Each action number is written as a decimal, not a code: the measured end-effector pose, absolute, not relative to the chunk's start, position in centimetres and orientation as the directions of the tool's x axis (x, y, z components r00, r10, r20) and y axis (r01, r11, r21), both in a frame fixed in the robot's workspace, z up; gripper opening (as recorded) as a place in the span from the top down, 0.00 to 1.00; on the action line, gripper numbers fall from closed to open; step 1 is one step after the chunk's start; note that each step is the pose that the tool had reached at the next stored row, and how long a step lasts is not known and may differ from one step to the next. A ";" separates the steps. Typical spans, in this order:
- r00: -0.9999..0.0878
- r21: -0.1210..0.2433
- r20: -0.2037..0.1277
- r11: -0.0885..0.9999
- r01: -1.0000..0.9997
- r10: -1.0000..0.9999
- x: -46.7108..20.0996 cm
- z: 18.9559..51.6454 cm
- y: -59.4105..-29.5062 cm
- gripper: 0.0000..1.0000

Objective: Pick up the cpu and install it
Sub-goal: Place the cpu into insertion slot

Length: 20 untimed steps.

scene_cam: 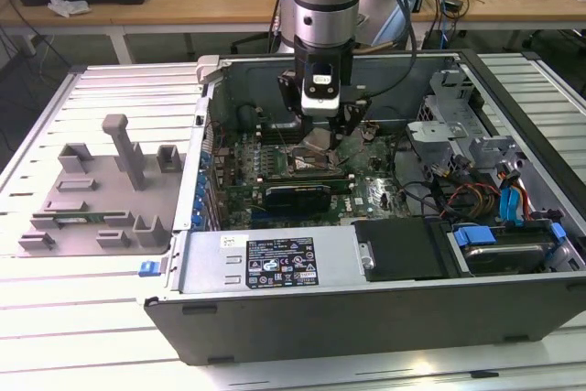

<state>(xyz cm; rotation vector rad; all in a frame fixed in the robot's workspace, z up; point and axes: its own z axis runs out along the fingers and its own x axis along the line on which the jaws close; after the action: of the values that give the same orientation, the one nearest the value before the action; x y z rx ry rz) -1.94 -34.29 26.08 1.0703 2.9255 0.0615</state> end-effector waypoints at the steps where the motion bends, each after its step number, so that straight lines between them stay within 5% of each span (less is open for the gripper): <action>1: -0.755 0.046 -0.011 0.754 0.655 0.656 -1.9 26.1 -34.3 0.46; 20: -0.414 0.046 -0.011 0.414 0.909 0.910 -1.9 25.9 -34.3 0.46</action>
<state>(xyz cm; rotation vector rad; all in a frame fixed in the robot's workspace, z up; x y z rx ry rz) -1.94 -34.29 25.90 1.6818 2.6128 0.0509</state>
